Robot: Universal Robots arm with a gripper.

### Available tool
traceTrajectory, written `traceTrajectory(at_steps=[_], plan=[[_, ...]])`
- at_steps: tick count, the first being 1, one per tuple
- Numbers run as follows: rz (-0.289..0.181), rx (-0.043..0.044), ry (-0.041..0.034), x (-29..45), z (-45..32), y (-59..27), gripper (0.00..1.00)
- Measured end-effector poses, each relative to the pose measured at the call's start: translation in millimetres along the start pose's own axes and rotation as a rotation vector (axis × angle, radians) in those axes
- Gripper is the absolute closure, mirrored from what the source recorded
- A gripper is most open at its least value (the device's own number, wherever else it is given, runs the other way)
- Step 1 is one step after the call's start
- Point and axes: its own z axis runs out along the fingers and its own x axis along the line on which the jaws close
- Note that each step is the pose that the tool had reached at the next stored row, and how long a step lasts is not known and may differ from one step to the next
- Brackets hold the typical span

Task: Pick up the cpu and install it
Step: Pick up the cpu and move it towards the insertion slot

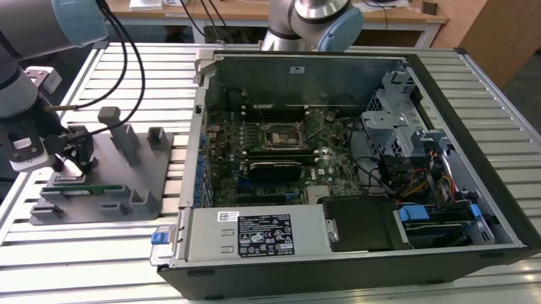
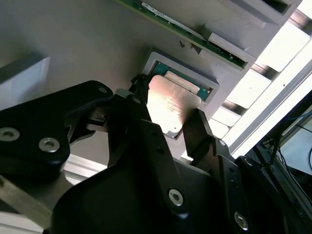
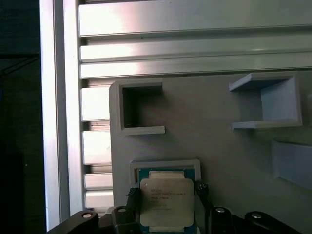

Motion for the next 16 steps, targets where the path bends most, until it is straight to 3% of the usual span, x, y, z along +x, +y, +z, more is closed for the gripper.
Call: traceTrajectory(at_steps=[9,16], plan=[[0.0,0.0001,-0.0001,0.2,-9.7,0.8,0.47],[-0.001,0.0,-0.0001,0.2,-10.6,0.8,0.47]])
